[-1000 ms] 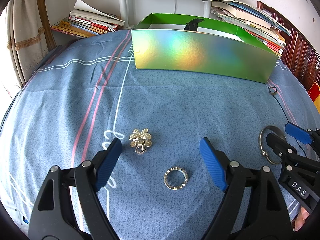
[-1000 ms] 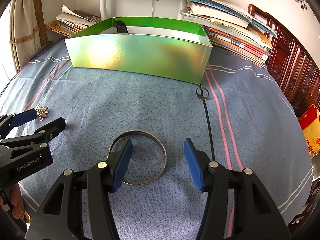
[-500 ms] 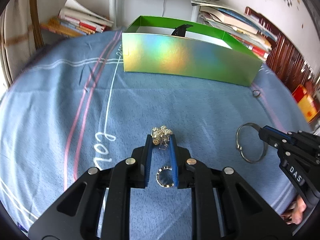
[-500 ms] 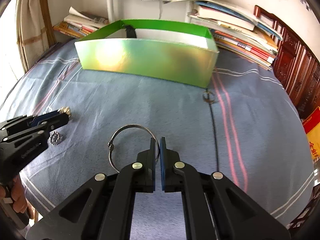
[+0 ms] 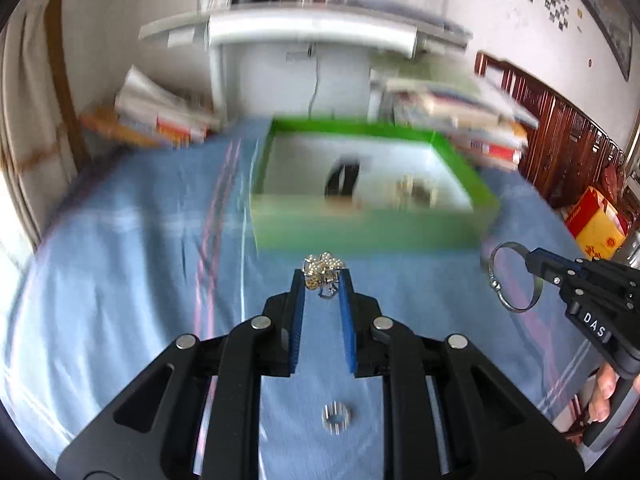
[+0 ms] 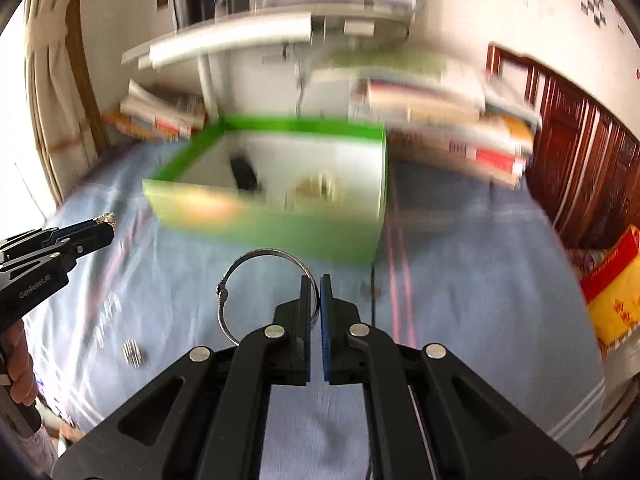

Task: Organize jewelry
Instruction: 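Carry the bangle and flower charm over the green box with both tools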

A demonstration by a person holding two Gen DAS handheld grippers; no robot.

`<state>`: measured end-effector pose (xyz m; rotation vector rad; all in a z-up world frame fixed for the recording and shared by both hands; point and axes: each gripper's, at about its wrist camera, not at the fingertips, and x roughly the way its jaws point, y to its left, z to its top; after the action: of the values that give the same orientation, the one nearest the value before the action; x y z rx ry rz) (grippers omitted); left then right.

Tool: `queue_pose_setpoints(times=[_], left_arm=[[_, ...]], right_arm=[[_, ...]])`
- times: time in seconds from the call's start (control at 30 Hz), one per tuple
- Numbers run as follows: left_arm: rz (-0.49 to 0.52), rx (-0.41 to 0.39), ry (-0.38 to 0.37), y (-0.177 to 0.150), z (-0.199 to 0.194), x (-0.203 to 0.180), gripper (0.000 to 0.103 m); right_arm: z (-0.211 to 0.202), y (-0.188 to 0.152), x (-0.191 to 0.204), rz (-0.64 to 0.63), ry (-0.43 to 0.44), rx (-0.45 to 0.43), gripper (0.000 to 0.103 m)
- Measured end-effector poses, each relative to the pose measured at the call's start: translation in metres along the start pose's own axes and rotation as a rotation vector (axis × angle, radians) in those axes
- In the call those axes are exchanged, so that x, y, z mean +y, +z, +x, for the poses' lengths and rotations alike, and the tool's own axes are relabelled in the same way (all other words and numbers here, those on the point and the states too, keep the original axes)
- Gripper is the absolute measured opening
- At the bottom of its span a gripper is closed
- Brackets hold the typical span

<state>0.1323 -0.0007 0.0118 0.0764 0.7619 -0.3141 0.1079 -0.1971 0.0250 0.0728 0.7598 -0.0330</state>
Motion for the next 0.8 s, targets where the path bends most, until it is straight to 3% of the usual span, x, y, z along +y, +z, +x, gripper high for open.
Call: queue_pose_setpoints(times=[0.13, 0.27, 0.37, 0.57, 0.63, 0.67, 0.7, 0.8], left_arm=[[-0.007, -0.009, 0.007, 0.050, 0.018, 0.001, 0.017], [-0.001, 0.033, 0.065, 0.082, 0.067, 0.002, 0.017], [0.006, 0.080, 0.111, 0.091, 0.105, 0.006, 0.017], [0.000, 0.140, 0.125, 0.093, 0.152, 0.005, 0.018], [-0.009, 0.142, 0.130, 0.092, 0.157, 0.006, 0.030], [-0.019, 0.141, 0.133, 0.092, 0.158, 0.008, 0.051], [-0.031, 0.127, 0.133, 0.091, 0.155, 0.009, 0.059], [-0.028, 0.108, 0.135, 0.089, 0.142, 0.009, 0.066]], right_arm=[[0.033, 0.047, -0.009, 0.030, -0.025, -0.004, 0.004], [0.082, 0.078, -0.016, 0.067, -0.033, 0.054, 0.005], [0.121, 0.094, -0.013, 0.070, -0.036, 0.093, 0.005], [0.170, 0.098, -0.001, 0.034, -0.034, 0.135, 0.007], [0.171, 0.096, -0.001, 0.032, -0.028, 0.129, 0.017], [0.167, 0.095, -0.002, 0.039, -0.024, 0.119, 0.027], [0.161, 0.095, -0.004, 0.045, -0.021, 0.109, 0.032], [0.128, 0.087, -0.015, 0.056, 0.002, 0.062, 0.041]])
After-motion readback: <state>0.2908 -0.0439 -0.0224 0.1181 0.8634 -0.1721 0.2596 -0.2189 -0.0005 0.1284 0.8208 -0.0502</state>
